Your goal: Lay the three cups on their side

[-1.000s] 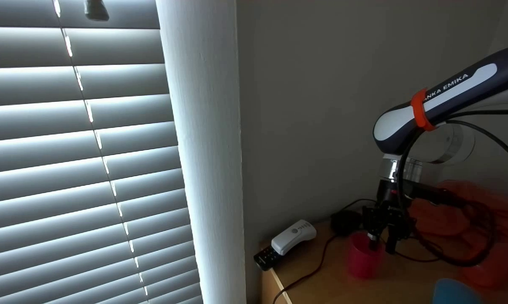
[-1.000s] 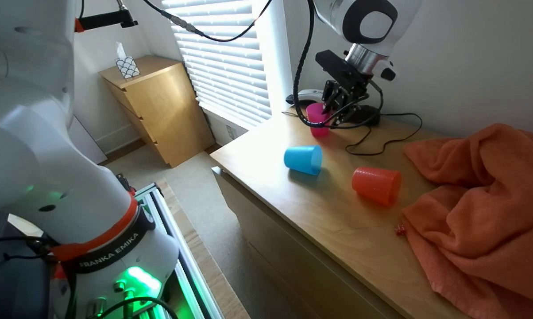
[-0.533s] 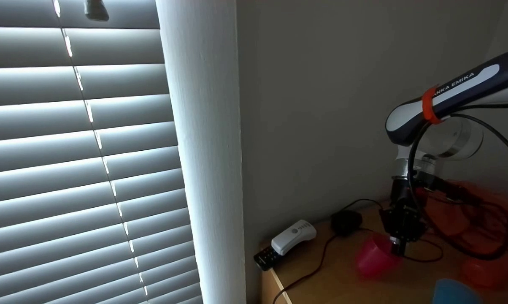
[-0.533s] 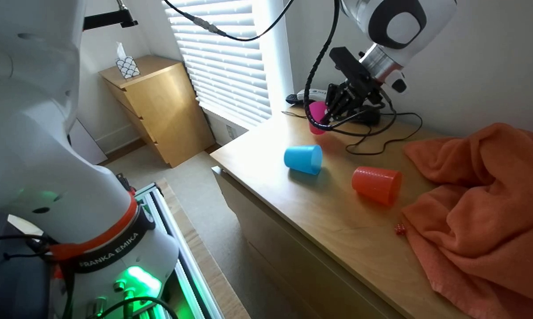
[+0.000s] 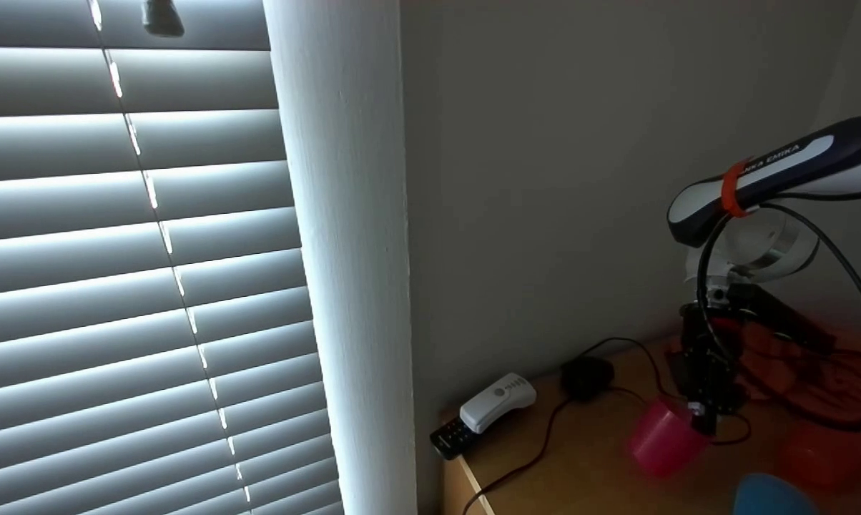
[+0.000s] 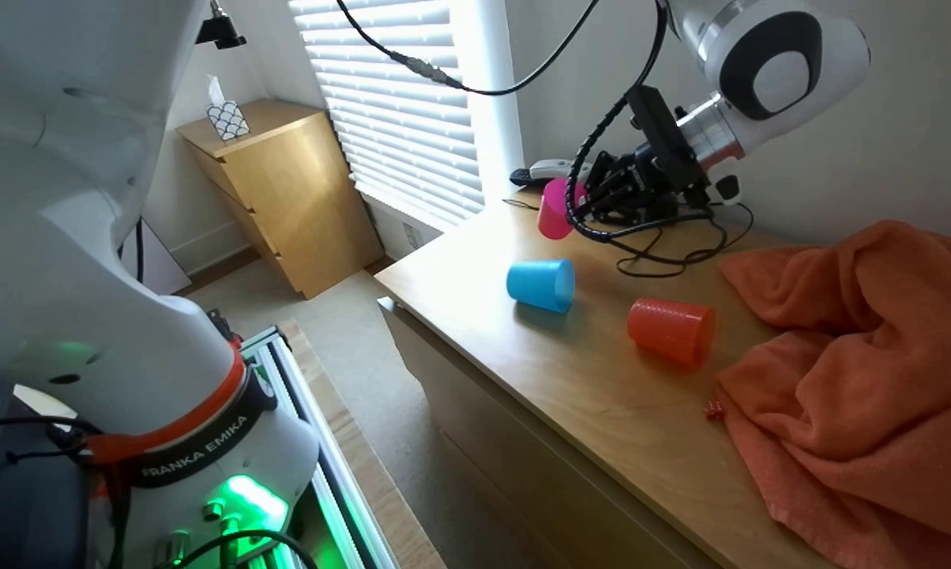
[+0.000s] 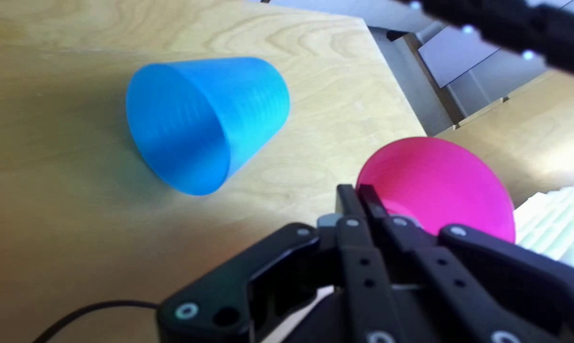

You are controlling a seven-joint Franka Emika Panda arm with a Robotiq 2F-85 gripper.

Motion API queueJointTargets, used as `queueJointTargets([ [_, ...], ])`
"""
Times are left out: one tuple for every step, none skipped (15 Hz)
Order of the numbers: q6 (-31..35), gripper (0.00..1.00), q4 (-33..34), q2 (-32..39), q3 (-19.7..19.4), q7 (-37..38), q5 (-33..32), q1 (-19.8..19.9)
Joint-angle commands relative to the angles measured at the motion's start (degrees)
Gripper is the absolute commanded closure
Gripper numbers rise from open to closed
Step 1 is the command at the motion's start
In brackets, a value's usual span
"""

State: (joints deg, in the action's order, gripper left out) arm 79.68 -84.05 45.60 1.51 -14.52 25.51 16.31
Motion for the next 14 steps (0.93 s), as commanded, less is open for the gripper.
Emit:
queueJointTargets([
  [-6.31, 0.99, 8.15, 7.36, -0.41, 3.91, 1.53, 0.12],
  [-7.33, 0.99, 9.66, 8.76, -0.49, 5.06, 1.49, -0.05],
  [-7.61, 0.99, 10.98, 10.07, -0.57, 6.26, 1.61, -0.17],
  [-7.76, 0.99, 12.24, 11.17, -0.68, 7.37, 1.46, -0.37],
  [-7.22, 0.99, 13.13, 11.91, -0.86, 8.66, 1.33, -0.65],
  [-6.95, 0.99, 14.25, 12.86, -0.91, 9.72, 1.2, -0.76],
  [-7.28, 0.97, 15.09, 13.36, -0.98, 10.73, 1.09, -0.88],
  [-7.83, 0.96, 16.03, 13.82, -1.02, 11.54, 1.05, -0.94],
  [-7.92, 0.8, 16.71, 14.05, -1.16, 12.51, 0.85, -1.15],
  [-7.82, 0.7, 17.28, 14.2, -1.29, 13.28, 0.6, -1.32],
  [-7.58, 0.65, 17.75, 14.3, -1.44, 14.13, 0.36, -1.48],
  [-7.37, 0.56, 18.29, 14.47, -1.62, 14.77, 0.05, -1.63],
  [-7.27, 0.49, 18.8, 14.7, -1.74, 15.4, -0.1, -1.72],
  [-7.09, 0.43, 19.08, 14.73, -1.88, 15.94, -0.28, -1.86],
])
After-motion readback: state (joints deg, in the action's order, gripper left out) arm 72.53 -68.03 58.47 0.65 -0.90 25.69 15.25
